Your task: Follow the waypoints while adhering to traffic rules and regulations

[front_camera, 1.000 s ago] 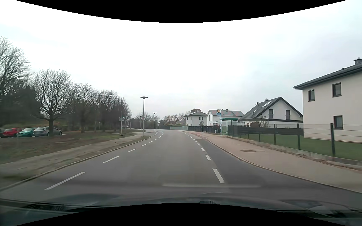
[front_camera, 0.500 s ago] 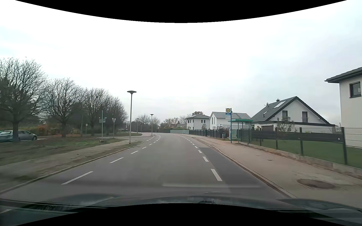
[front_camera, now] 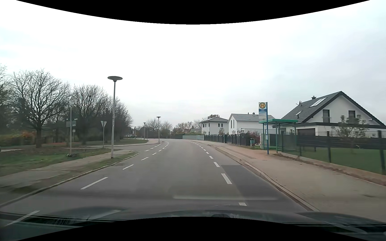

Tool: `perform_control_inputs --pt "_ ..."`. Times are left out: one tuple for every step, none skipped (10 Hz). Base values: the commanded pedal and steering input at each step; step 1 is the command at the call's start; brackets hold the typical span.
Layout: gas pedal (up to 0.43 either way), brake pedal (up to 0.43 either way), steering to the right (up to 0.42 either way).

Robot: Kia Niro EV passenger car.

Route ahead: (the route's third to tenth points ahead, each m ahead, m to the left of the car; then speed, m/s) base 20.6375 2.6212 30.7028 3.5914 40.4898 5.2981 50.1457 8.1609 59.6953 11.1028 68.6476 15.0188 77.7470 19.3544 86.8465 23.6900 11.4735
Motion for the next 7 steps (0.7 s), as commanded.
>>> perform_control_inputs --pt "0.240 0.000 -0.012" --pt "0.240 0.000 -0.014" --pt "0.228 0.000 -0.015" --pt "0.228 0.000 -0.016" --pt "0.228 0.000 -0.016" --pt "0.220 0.000 -0.017" --pt "0.220 0.000 -0.018"
